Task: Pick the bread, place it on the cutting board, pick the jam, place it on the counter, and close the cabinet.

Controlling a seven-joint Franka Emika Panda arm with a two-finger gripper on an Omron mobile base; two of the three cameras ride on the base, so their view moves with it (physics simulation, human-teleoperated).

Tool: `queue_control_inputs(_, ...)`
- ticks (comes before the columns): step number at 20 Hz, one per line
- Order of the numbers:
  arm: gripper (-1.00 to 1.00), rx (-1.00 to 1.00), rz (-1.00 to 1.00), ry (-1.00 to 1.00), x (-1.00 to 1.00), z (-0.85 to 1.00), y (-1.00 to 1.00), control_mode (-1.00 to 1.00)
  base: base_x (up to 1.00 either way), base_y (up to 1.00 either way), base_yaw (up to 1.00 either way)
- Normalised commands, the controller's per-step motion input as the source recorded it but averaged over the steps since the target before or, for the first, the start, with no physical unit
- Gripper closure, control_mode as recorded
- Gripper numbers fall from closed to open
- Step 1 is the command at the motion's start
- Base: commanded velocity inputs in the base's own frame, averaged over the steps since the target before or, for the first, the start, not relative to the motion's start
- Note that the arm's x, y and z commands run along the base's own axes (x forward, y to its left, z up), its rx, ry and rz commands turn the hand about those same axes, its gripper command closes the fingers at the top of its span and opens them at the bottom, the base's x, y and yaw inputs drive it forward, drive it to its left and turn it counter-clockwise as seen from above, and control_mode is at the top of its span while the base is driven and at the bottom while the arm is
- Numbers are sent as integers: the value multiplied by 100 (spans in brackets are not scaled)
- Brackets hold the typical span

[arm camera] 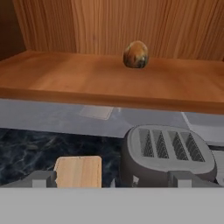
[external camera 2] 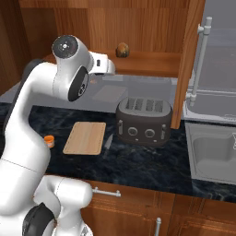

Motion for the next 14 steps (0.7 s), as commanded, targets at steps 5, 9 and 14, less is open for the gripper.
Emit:
queue_control_inputs(5, -100, 0, -2, 0, 17, 12, -1, -100, 0, 0, 0)
queue_control_inputs(9, -100, 0, -2, 0, 24, 11, -1, -100, 0, 0, 0)
queue_control_inputs(14, -100, 0, -3, 0, 26, 9, -1, -100, 0, 0, 0)
